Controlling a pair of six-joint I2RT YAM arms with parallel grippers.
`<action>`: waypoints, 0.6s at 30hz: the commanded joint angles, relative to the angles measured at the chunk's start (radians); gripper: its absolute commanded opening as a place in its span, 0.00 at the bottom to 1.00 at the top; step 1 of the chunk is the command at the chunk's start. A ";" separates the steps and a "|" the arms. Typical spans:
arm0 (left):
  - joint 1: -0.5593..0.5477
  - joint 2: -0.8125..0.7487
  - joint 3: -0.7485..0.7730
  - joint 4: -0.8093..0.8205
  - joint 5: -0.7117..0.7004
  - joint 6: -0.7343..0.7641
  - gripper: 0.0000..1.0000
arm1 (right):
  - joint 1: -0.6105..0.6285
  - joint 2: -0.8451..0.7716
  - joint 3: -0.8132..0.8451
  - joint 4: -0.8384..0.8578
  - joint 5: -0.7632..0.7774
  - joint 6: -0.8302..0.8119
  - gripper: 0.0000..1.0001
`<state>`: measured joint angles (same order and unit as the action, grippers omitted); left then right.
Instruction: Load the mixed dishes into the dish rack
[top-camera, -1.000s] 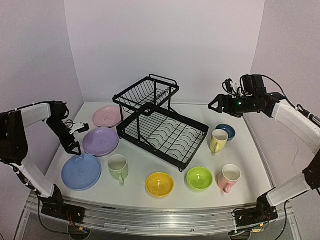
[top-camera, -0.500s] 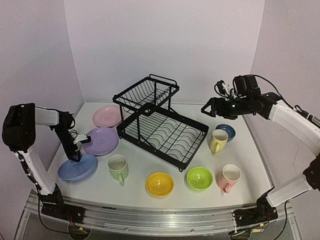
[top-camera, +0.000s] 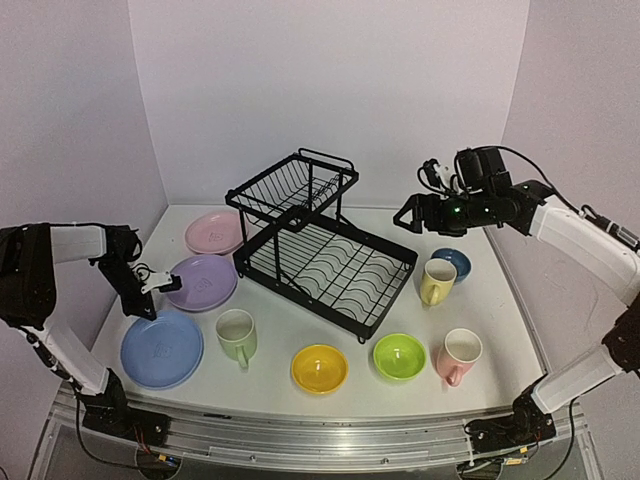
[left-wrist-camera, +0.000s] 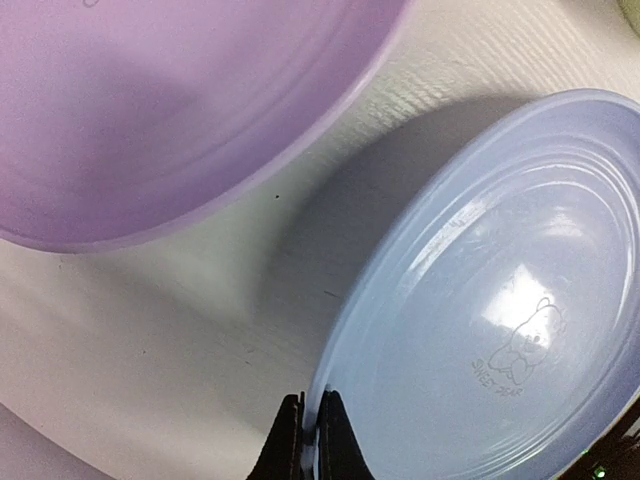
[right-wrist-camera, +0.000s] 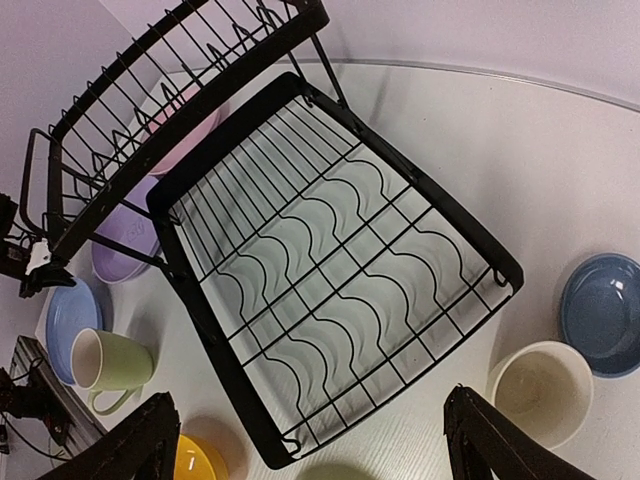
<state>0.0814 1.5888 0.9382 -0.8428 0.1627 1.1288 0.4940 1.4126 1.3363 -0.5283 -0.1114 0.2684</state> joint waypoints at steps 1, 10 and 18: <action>-0.004 -0.071 0.028 -0.020 0.028 0.071 0.00 | 0.027 0.026 0.071 -0.005 0.014 0.006 0.89; -0.004 -0.252 0.284 -0.194 0.260 0.244 0.00 | 0.114 0.098 0.275 -0.061 0.015 0.071 0.85; -0.128 -0.322 0.500 0.126 0.311 -0.108 0.00 | 0.299 0.323 0.680 -0.071 -0.037 0.120 0.79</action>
<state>0.0487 1.3285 1.3741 -0.9269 0.4484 1.2079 0.7012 1.6249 1.8328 -0.6051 -0.1079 0.3560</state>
